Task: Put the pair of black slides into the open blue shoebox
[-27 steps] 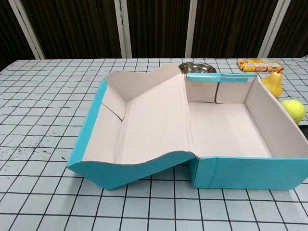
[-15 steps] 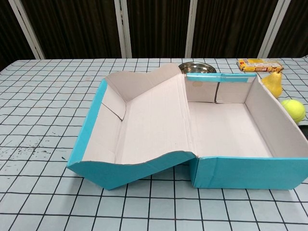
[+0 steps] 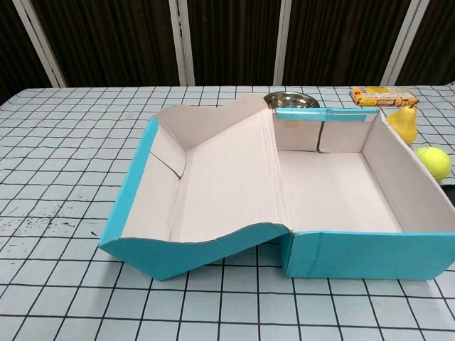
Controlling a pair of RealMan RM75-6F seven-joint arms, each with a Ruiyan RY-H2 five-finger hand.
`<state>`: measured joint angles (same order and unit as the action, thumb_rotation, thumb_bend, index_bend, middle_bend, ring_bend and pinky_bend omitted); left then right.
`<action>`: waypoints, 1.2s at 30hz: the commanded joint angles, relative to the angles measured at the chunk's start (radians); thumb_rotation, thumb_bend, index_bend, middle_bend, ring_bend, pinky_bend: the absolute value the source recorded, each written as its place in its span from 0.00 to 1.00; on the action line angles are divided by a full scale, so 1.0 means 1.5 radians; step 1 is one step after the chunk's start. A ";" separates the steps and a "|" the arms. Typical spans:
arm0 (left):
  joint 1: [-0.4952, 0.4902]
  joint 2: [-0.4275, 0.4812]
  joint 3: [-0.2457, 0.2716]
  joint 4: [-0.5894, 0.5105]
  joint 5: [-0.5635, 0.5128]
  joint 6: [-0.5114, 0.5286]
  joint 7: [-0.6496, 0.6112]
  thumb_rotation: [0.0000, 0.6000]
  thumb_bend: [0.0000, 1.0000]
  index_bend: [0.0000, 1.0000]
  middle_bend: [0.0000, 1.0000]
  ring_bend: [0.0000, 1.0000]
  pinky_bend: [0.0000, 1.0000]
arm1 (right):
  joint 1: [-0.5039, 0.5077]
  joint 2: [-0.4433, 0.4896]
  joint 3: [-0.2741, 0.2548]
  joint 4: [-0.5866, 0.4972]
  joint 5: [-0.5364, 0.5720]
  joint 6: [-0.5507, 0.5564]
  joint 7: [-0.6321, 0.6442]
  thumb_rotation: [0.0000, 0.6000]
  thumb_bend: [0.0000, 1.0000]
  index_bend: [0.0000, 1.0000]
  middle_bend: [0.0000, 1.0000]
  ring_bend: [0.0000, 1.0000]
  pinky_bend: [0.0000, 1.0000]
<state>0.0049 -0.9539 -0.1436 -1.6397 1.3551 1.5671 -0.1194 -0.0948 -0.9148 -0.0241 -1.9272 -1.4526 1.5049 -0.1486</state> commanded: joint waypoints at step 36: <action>0.002 0.002 -0.003 -0.003 -0.020 0.000 0.019 1.00 0.81 0.17 0.05 0.00 0.05 | 0.049 -0.249 -0.002 0.122 0.041 -0.115 -0.195 1.00 0.16 0.13 0.08 0.07 0.03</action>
<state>0.0080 -0.9507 -0.1483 -1.6447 1.3256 1.5663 -0.0913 -0.0278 -1.2826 -0.0326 -1.7499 -1.3983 1.3386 -0.4368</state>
